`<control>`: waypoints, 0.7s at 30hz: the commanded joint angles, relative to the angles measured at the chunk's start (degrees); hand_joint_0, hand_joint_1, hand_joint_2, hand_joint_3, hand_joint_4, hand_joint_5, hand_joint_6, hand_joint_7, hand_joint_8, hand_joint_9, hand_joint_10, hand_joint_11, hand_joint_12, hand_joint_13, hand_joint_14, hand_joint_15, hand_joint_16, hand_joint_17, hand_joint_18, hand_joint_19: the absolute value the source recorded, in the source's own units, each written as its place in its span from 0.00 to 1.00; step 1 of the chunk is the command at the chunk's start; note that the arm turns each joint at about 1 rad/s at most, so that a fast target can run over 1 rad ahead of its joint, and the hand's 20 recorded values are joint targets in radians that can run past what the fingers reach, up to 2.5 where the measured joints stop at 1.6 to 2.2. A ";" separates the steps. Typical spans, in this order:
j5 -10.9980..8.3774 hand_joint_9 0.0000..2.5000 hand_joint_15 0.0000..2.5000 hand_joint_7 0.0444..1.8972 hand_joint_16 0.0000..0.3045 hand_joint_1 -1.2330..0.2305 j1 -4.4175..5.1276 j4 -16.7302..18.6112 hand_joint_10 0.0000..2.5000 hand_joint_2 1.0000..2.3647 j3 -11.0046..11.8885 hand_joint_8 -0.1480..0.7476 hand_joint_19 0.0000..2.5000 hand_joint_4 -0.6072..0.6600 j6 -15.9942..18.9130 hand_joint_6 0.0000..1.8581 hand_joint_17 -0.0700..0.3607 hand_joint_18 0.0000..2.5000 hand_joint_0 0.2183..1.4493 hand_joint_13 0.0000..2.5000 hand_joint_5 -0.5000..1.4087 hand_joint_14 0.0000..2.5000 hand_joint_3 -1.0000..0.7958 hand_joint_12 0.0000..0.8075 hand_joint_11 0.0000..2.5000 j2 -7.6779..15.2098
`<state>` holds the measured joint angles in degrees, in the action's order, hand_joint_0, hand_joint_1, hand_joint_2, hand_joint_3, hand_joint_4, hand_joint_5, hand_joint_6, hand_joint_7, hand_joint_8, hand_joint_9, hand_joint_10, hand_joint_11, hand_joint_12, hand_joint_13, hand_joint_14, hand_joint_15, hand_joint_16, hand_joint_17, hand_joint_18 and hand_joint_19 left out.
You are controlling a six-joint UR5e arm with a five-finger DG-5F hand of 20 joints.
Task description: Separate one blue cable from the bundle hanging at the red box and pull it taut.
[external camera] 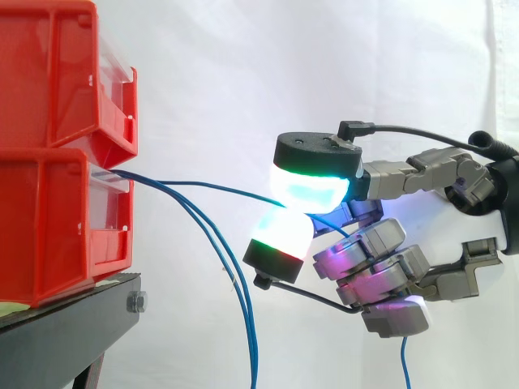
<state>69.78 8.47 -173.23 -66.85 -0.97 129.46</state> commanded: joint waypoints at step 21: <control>0.00 0.22 0.70 0.65 0.15 0.28 0.05 0.00 1.00 0.01 -0.04 0.52 0.37 0.39 0.00 0.50 0.40 0.49 0.40 0.37 0.16 1.00 0.57 0.46 0.69 0.00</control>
<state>69.78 8.50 -173.23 -66.88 -0.97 129.46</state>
